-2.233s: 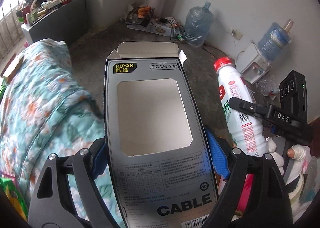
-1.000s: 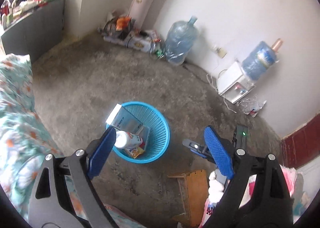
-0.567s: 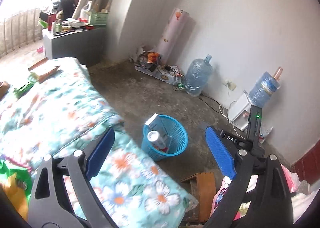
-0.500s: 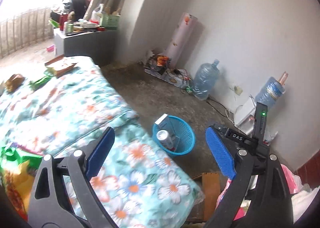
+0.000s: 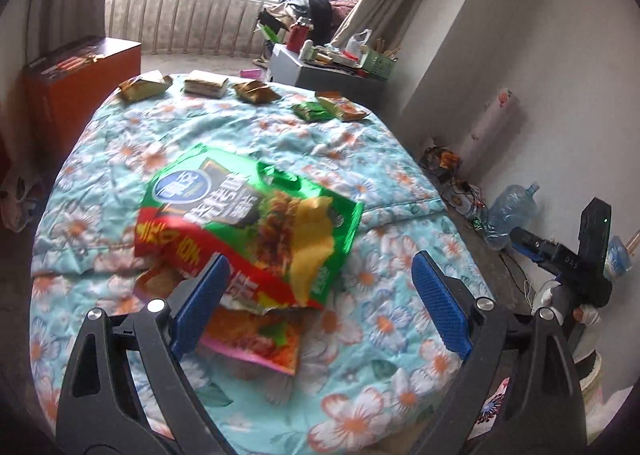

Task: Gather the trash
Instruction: 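Move both tools back over the chip bags on the bed, then grasp the pink-and-orange snack bag with the left tool while the right tool grasps the green chip bag, then lift and carry both snack bags with both tools over the wastebasket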

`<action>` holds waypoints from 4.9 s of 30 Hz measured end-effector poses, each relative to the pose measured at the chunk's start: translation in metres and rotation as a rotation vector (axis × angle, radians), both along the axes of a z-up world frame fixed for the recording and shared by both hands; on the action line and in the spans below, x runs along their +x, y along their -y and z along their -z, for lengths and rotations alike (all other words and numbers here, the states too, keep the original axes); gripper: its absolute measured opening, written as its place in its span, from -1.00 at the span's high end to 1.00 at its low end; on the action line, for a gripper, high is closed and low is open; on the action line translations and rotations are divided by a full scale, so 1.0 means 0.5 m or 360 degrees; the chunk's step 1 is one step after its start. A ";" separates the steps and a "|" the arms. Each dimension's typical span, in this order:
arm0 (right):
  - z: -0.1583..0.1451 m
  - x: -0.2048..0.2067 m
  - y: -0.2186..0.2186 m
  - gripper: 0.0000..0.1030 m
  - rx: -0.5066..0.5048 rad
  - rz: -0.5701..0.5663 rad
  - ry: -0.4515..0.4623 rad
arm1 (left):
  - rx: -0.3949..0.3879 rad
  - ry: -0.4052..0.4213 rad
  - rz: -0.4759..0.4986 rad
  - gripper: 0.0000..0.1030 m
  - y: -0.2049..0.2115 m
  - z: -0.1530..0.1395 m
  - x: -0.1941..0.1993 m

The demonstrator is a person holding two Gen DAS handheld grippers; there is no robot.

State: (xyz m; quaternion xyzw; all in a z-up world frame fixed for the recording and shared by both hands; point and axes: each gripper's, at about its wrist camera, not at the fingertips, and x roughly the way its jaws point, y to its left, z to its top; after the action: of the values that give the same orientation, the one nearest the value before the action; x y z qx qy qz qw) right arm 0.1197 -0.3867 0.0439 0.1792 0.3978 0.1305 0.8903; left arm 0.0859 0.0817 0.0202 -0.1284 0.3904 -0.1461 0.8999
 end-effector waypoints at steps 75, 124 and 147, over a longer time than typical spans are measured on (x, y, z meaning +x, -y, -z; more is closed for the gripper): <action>0.148 0.028 -0.086 -0.05 0.0676 -0.0134 -0.0651 | -0.0634 -0.0532 0.0130 -0.54 -0.140 0.179 0.129; 0.133 0.023 -0.084 0.82 0.1027 -0.0128 -0.0490 | 0.0312 0.0067 0.0131 0.95 0.113 0.010 0.064; 0.079 -0.051 0.047 0.84 0.1148 -0.0058 -0.0258 | 0.0533 0.0286 0.0127 0.95 0.179 -0.056 0.016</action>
State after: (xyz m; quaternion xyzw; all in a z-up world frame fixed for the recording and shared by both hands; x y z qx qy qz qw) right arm 0.0941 -0.4104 0.0041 0.4841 0.3986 0.2634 0.7331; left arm 0.0937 -0.0077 0.0483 0.0524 0.3322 -0.1256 0.9333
